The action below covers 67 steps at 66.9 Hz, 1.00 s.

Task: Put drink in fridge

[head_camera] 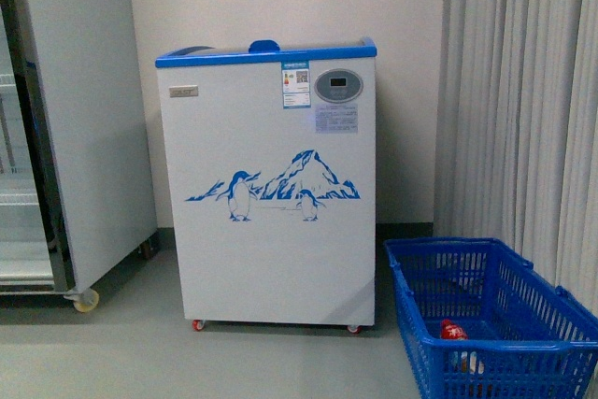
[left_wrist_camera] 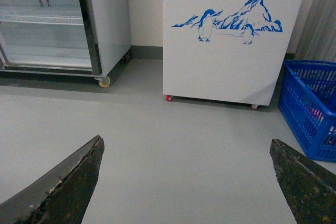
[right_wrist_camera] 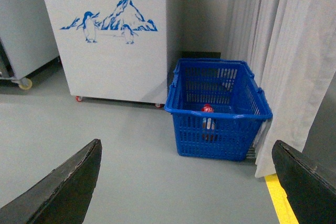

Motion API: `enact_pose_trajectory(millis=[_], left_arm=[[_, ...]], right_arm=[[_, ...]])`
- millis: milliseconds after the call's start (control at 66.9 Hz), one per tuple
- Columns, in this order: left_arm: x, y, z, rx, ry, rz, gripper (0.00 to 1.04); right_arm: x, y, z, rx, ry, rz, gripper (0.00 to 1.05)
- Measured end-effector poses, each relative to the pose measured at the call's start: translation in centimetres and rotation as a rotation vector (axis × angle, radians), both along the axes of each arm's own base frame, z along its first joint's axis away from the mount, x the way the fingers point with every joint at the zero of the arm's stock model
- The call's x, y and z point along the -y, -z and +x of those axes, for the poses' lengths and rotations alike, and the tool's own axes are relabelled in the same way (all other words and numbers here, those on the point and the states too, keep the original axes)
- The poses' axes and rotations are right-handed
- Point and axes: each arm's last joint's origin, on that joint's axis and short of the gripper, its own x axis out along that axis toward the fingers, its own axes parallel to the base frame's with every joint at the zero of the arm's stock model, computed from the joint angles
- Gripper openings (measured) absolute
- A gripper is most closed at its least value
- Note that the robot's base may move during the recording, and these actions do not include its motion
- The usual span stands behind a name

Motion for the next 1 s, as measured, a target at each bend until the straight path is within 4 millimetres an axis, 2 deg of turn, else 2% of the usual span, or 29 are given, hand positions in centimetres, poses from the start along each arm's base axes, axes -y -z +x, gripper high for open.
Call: enact_pose_trajectory(millis=[1002], left_arm=[[0.00,0.00,0.00,0.000,0.000,0.000,0.97]], right_arm=[[0.00,0.00,0.00,0.000,0.000,0.000,0.97]])
